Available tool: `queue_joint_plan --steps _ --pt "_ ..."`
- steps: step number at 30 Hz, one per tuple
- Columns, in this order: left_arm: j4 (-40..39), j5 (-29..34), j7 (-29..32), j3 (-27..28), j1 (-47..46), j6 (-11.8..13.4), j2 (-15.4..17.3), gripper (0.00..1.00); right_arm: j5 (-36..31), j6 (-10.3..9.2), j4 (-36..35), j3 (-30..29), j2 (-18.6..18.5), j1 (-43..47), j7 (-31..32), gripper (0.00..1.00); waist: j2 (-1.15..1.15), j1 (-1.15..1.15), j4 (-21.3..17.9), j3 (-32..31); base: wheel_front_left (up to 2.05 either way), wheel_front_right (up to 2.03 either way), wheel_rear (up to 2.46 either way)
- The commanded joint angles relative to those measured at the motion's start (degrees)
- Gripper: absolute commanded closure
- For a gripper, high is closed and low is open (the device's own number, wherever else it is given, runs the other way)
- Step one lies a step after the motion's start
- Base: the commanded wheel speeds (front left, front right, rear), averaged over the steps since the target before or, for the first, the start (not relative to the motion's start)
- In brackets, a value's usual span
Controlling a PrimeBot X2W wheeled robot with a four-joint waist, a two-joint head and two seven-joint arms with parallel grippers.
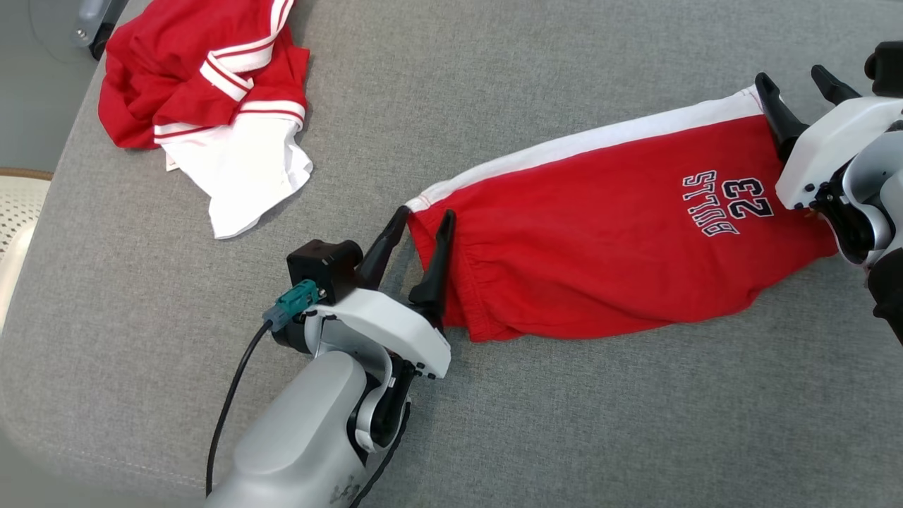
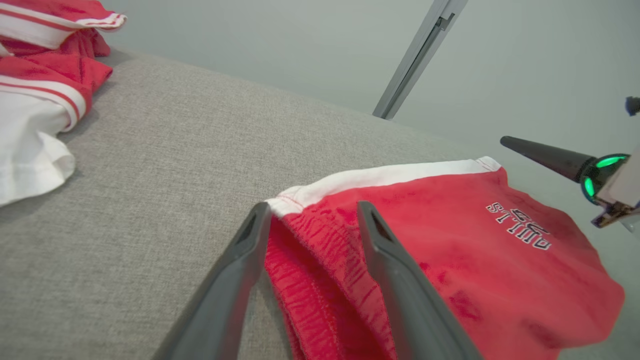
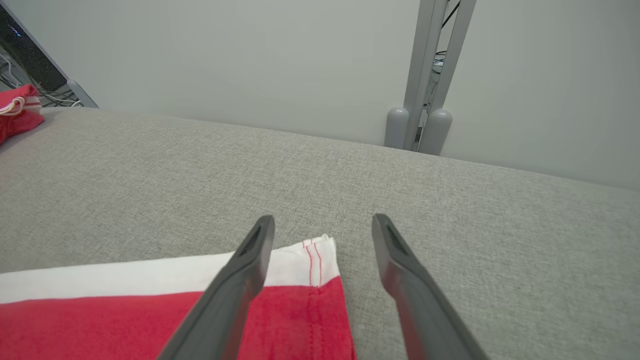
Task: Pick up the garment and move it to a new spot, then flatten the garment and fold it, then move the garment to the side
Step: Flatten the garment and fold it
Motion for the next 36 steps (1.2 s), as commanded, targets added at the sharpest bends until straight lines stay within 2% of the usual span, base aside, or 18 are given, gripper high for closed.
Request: queue_joint_plan --steps 1,10,20,27,33,34,36 --pt "-0.6 1.2 -0.1 0.5 0.7 0.1 0.6 0.0 0.6 0.01 -0.1 0.7 -0.7 -0.6 -0.7 0.0 0.0 0.0 -0.3 -0.6 0.0 0.0 0.0" --pt "-6.6 6.7 -0.1 3.2 6.1 1.1 3.5 0.0 3.4 0.01 -2.6 7.5 -3.7 1.3 -1.3 0.0 0.0 0.0 -2.0 -4.6 0.0 0.0 0.0" --pt "-15.1 11.1 -0.1 9.9 14.2 2.4 6.2 0.0 10.3 0.01 -4.7 13.9 -6.9 6.9 5.9 0.0 0.0 0.0 -1.7 -8.0 0.0 0.0 0.0" --pt "-19.0 14.0 -0.1 14.7 19.0 2.5 5.7 0.0 13.1 0.01 -1.2 15.7 -6.1 8.8 9.5 0.0 0.0 0.0 -0.2 -8.1 0.0 0.0 0.0" --pt "-20.0 15.4 -0.1 17.6 21.5 1.5 4.7 0.0 15.0 0.01 1.4 16.3 -4.9 9.7 11.6 0.0 0.0 0.0 1.1 -7.7 0.0 0.0 0.0" --pt "-20.0 15.7 -0.1 17.9 21.7 1.4 4.5 0.0 15.4 0.01 1.7 16.4 -4.6 9.9 12.0 0.04 0.0 0.0 1.3 -7.6 0.0 0.0 0.0" --pt "-19.9 16.1 -0.1 18.5 21.9 1.0 4.3 0.0 16.0 0.01 2.4 16.6 -4.2 9.9 12.5 0.42 0.0 0.0 1.5 -7.5 0.0 0.0 0.0"
